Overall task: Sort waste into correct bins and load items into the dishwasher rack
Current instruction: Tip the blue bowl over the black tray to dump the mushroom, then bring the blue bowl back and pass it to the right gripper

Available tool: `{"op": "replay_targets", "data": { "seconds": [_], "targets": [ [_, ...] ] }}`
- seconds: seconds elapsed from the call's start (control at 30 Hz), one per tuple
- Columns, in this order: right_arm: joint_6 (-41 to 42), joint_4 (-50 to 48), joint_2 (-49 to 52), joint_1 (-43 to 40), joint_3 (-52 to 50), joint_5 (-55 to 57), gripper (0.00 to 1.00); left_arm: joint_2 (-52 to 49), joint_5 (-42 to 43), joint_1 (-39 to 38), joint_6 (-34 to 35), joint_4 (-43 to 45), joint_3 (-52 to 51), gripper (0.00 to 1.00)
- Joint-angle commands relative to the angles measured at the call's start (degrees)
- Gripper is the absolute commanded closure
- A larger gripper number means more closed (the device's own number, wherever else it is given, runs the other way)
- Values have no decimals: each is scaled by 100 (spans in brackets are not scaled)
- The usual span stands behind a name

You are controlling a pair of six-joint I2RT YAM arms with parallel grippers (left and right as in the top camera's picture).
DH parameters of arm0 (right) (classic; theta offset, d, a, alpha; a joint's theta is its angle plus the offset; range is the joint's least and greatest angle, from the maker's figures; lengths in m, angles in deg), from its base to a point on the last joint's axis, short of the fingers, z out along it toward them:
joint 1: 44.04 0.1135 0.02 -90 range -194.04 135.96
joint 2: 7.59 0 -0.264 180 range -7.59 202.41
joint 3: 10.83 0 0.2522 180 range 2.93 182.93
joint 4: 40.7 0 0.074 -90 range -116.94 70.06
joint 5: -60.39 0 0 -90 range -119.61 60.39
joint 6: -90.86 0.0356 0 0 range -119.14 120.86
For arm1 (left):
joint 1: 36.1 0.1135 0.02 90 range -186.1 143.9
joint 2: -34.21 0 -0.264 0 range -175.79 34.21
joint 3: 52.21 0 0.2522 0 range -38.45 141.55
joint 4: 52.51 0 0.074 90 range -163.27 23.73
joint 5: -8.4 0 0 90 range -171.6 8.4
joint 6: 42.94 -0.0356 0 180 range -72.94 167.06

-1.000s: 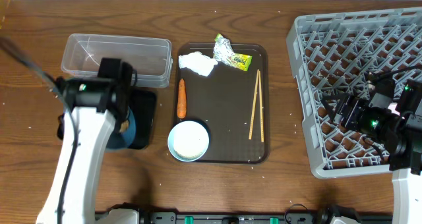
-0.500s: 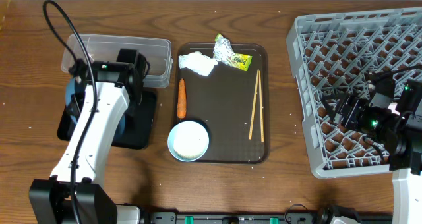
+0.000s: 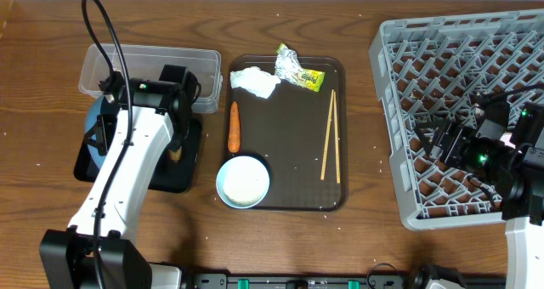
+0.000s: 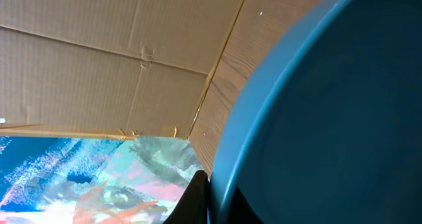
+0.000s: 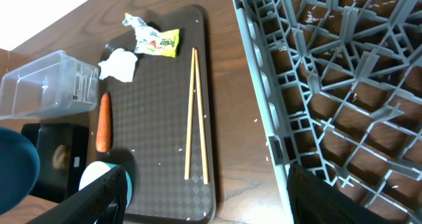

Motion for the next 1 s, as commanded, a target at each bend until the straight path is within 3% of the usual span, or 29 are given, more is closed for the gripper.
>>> {"op": "replay_targets", "data": {
  "seconds": [0.0,0.17,0.33,0.47,0.67,0.8,0.97],
  "targets": [
    [61,31,4,70,28,-28,30,42,-243,-2,-37,-120,44,94],
    [-245,42,4,72,28,-177,29,98,-199,-140,-37,-304,114,94],
    [-844,13,4,92,28,-1093,29,275,822,-765,-120,-201,726,94],
    [-837,-127,4,92,28,-1589,30,457,2367,-1106,-122,282,1290,94],
    [-822,-420,4,221,28,-2629,33,828,5906,-1510,-835,1303,1421,94],
    [-688,-605,4,638,28,-2625,33,903,6778,-1967,-852,1534,1421,94],
    [-691,-881,4,1381,28,-2122,33,905,6837,-2590,-855,1700,1421,94]
  ]
}}
